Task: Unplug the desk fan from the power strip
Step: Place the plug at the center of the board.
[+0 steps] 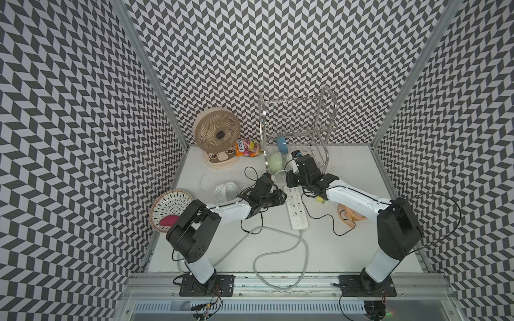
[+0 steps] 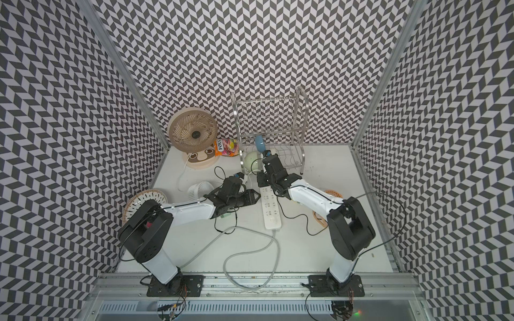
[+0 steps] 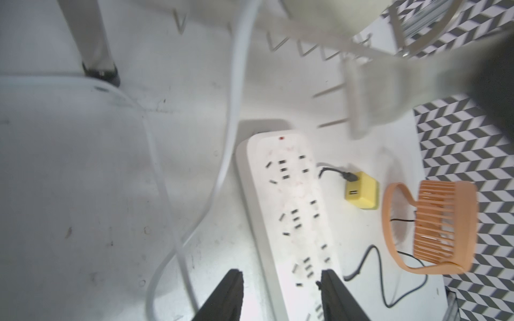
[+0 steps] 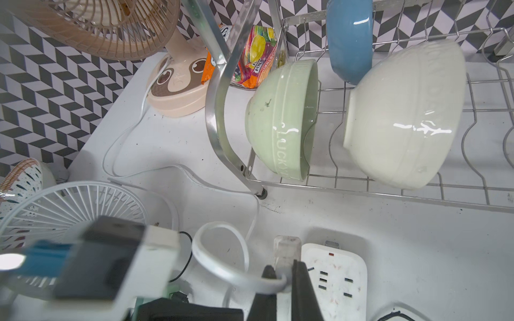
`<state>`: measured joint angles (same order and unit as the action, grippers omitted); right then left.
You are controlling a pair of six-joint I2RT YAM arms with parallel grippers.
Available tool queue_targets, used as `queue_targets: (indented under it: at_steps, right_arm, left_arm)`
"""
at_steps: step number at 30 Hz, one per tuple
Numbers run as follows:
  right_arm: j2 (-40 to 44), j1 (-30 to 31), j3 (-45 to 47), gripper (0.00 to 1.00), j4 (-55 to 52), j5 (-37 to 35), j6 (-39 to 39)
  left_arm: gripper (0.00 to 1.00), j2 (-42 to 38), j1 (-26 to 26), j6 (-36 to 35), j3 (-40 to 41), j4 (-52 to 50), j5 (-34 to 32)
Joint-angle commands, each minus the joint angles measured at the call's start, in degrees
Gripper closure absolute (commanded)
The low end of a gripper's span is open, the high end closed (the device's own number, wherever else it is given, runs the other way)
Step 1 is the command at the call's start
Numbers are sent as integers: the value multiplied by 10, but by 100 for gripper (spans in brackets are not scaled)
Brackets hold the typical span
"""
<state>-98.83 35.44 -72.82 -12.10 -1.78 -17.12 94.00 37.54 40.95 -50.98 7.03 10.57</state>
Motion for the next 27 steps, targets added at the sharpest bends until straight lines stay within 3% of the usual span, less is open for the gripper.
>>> queue_targets:
  at_steps: [1,6,16,18,22,26,27]
  right_arm:
    - [-3,-2,0,91,9,33,14]
    - [-32,17,-3,90,16,95,10]
    - [-142,46,-66,86,53,186,-20]
    - [-164,47,-78,78,60,197,-21]
    - [-189,46,-104,45,50,199,-16]
    - [-147,39,-105,23,20,140,3]
    - [-126,34,-102,18,9,122,11]
  left_arm:
    - [50,-80,2,-51,28,40,9]
    - [48,-208,0,-69,106,121,-64]
    - [50,-278,-79,-81,115,76,-101]
    - [50,-307,-90,-87,130,88,-127]
    - [47,-359,-107,-110,150,71,-204]
    - [43,-395,-136,-124,162,19,-257]
    - [38,-403,-144,-127,166,13,-264]
